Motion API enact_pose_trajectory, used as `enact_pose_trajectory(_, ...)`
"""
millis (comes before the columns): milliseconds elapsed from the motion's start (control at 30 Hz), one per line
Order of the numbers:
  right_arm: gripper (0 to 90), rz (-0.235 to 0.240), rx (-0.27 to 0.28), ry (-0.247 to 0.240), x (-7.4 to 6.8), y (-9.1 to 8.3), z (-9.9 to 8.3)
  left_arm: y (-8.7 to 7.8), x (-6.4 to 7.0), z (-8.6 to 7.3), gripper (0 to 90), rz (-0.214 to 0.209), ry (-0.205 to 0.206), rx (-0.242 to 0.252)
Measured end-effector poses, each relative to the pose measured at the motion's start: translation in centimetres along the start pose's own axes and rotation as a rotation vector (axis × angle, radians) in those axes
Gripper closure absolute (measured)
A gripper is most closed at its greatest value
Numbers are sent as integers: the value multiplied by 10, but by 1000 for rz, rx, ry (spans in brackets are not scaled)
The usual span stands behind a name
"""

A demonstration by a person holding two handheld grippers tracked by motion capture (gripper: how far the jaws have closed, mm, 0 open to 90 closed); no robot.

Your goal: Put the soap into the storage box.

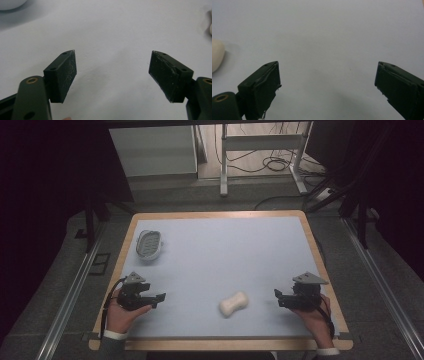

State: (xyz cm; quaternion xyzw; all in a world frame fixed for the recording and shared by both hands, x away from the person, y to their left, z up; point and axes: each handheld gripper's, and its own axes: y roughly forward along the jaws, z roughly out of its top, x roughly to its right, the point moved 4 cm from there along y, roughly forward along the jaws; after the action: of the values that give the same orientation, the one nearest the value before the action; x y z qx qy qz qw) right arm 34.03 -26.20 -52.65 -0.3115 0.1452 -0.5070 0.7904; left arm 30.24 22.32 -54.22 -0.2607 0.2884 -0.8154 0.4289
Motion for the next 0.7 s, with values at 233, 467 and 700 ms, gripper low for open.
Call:
enact_pose_trajectory(233,73,16,19,-24,-3,-8,4,-4,-3,-2,225,12,-7,3)
enact_pose_trajectory(467,77,22,16,-34,-3,-9,3,-5,1,-2,233,11,-6,1)
enact_pose_trajectory(700,78,26,39,-14,5,-13,4,-12,12,2,235,6,12,-17)
